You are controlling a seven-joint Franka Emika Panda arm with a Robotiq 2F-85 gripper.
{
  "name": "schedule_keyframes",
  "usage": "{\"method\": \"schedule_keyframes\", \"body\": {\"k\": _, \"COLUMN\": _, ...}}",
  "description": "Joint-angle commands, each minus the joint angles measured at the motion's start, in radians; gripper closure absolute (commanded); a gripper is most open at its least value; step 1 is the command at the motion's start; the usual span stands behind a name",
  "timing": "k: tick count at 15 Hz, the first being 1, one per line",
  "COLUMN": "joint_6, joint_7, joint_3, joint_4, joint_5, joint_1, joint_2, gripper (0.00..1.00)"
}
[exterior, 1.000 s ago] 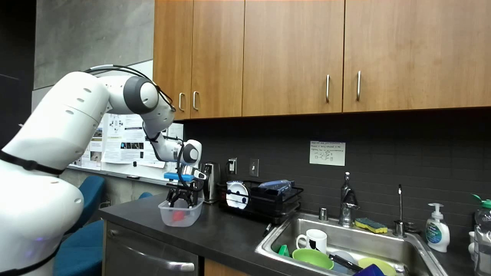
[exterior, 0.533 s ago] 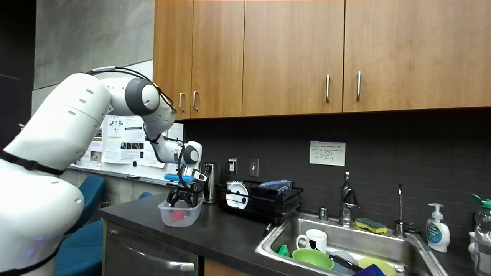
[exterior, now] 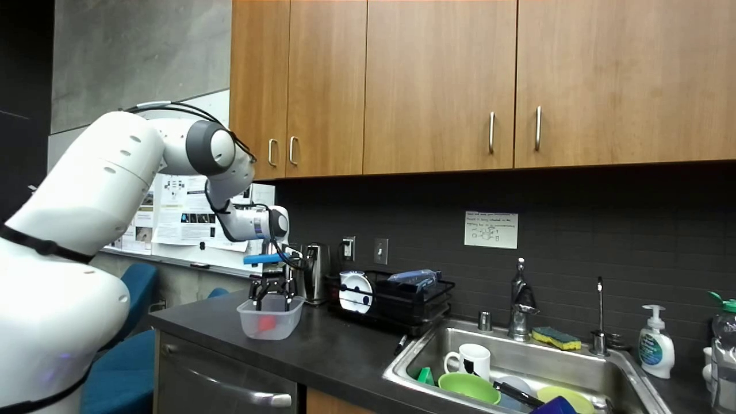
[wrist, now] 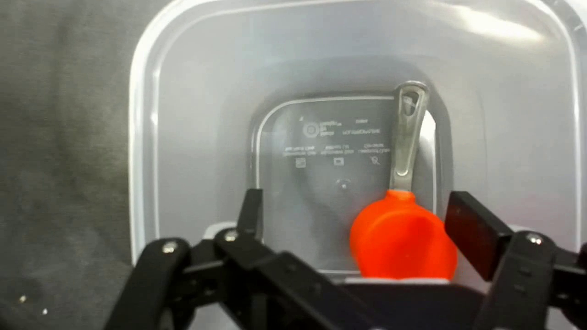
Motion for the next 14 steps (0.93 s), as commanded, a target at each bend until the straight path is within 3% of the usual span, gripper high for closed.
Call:
{"method": "schedule_keyframes", "body": {"k": 1, "joint_6": -0.036, "joint_7": -0.022, "joint_3": 0.008, "joint_4": 0.046, "joint_5": -0.038, "joint_1": 0.021, "joint_2": 0.018, "gripper": 0.0}}
{"method": "schedule_keyframes", "body": {"k": 14, "joint_6": -0.076, "joint_7": -0.024, "joint_3": 0.007, "joint_4": 0.018, "joint_5": 0.319, "joint_1": -0.125, "joint_2": -0.028, "gripper": 0.0}}
